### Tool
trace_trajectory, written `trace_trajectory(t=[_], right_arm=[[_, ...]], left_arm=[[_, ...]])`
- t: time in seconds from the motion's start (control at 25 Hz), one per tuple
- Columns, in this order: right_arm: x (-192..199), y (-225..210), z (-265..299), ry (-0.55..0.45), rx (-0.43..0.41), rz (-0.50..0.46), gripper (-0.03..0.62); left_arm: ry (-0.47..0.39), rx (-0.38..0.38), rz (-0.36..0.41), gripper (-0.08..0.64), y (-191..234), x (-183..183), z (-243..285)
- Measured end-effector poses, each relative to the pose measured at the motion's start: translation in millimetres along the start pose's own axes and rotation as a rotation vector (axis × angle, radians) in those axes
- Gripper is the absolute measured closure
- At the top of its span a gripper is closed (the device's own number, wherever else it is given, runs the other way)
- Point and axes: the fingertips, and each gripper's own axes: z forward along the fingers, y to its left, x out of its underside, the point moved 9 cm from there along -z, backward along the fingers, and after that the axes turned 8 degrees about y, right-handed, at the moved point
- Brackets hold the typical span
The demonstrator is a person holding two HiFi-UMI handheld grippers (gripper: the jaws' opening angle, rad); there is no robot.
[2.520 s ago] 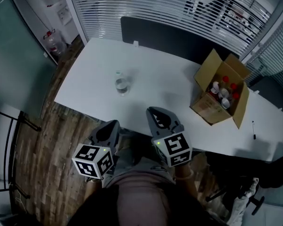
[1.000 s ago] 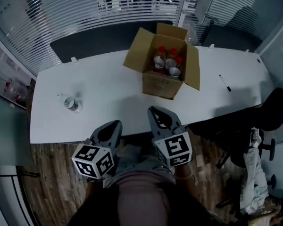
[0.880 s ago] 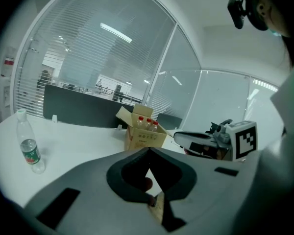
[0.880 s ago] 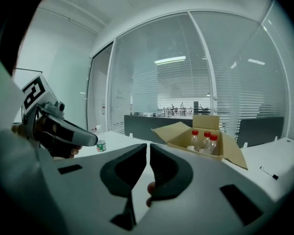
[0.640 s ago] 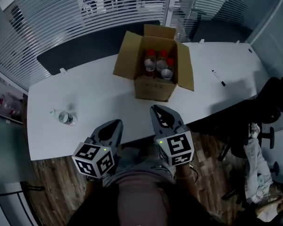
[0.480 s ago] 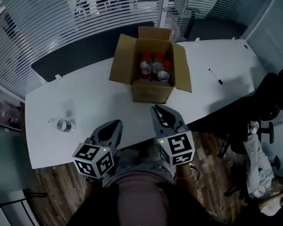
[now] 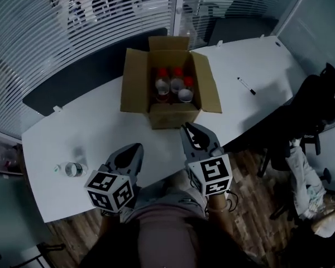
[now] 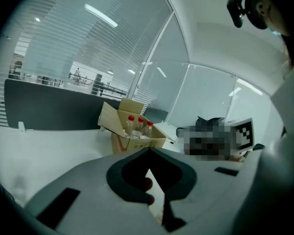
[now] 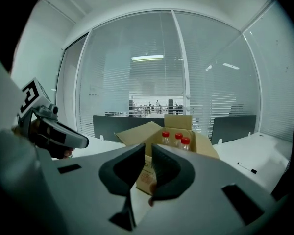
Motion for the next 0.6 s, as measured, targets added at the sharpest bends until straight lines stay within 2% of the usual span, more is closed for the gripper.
trace_trajectory(t=[0.32, 0.4, 0.6], right_arm=[[-3.8, -7.7, 17.9, 0.043, 0.048, 0.032, 0.551], [-8.6, -10.1, 22.7, 0.027, 0.057, 0.032, 0.551], [-15.5, -22.5, 30.9, 0.016, 0.075, 0.014, 0.551]], left_arm=[[0.025, 0.037, 0.009, 0.551, 18.8, -9.3, 7.6], [0.022, 0.049, 0.006, 0.551, 23.4, -9.3, 8.9], [0.054, 0.029, 0.009, 0.551, 31.6, -12.4, 14.5]])
